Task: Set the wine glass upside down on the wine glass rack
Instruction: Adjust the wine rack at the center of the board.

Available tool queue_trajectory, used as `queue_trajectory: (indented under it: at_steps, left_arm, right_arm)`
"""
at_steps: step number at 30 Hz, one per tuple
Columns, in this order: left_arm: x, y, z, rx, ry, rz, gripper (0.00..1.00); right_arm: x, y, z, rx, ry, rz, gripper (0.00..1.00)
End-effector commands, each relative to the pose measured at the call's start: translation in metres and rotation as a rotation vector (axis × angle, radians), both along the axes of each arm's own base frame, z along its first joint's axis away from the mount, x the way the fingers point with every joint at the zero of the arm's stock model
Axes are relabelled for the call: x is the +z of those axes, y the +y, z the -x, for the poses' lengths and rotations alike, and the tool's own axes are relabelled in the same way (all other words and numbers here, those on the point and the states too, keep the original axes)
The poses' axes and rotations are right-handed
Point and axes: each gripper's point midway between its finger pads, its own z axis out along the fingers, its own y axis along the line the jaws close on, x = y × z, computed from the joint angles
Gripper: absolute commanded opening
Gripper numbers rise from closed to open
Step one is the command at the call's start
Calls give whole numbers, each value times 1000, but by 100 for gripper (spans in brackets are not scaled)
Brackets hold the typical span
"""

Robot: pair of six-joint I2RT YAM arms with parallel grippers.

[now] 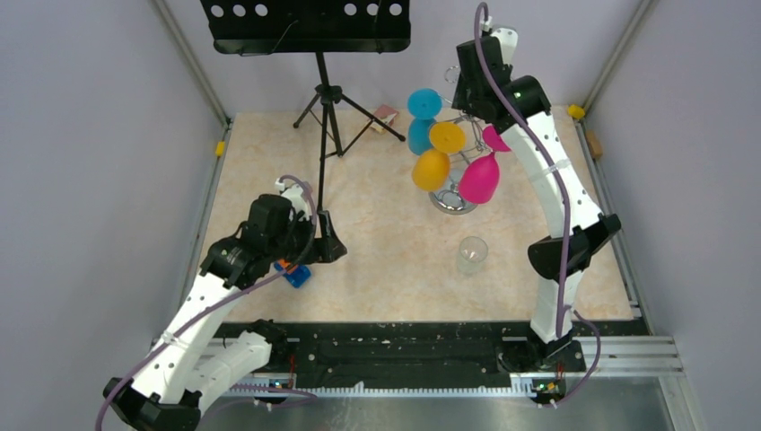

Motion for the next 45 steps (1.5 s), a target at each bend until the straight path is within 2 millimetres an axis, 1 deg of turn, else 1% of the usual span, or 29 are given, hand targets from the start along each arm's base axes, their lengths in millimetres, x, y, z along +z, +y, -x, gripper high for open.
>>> queue_trajectory:
  at_steps: [1,6,11,14,20,27,36,45]
  left_arm:
    - [-1,0,4,4,4,19,83]
    - [-2,2,5,5,0,11,83]
    - [-5,2,5,6,4,8,83]
    - [-6,2,6,5,7,9,83]
    - [-8,2,5,4,12,8,83]
    - [-9,1,4,2,11,6,83]
    - [-11,1,5,3,15,5,83]
    - [-12,1,5,7,18,6,83]
  right_arm:
    - [7,-3,-9,-5,-34,-13,45]
    - [4,-3,-12,-4,-32,-6,42]
    - [4,0,-13,8,-30,-6,34]
    - [4,0,-12,17,-30,-3,27]
    - [8,2,-10,41,-32,-2,18]
    - [15,7,-7,92,-45,-5,0]
    - [19,16,-3,180,-44,5,0]
    - [33,21,2,284,-93,18,0]
